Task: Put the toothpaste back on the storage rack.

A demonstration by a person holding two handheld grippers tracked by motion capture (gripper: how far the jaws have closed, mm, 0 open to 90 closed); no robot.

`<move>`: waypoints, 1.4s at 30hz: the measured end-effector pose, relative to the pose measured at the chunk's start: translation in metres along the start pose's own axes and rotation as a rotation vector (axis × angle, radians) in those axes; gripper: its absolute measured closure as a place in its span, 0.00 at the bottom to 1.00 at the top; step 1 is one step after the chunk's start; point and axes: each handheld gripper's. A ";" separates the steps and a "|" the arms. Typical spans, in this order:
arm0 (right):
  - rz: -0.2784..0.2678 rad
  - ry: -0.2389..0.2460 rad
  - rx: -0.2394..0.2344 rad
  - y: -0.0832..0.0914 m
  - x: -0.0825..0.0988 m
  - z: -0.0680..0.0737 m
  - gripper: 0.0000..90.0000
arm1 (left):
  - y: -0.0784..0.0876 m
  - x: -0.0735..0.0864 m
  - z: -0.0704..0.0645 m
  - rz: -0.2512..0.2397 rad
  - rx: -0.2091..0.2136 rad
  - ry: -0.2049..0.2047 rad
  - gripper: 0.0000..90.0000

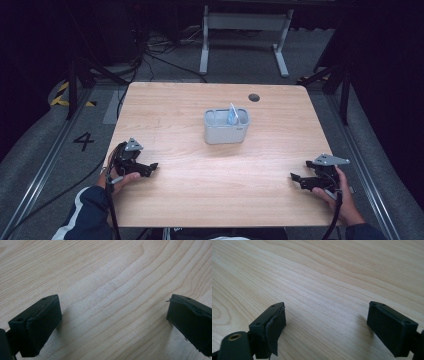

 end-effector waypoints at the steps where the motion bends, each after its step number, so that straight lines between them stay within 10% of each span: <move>1: 0.000 0.002 0.002 0.000 0.000 0.000 0.17 | 0.000 0.000 0.000 0.001 0.001 0.001 0.00; 42: 0.003 -0.002 0.005 0.000 0.000 0.000 0.16 | -0.001 0.000 -0.001 -0.004 -0.009 0.009 0.00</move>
Point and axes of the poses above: each handheld gripper's, and its own axes: y roughly backward along the jaws, x roughly out of its underside, z roughly to its left, and after that the axes turned 14 degrees about x, right-handed
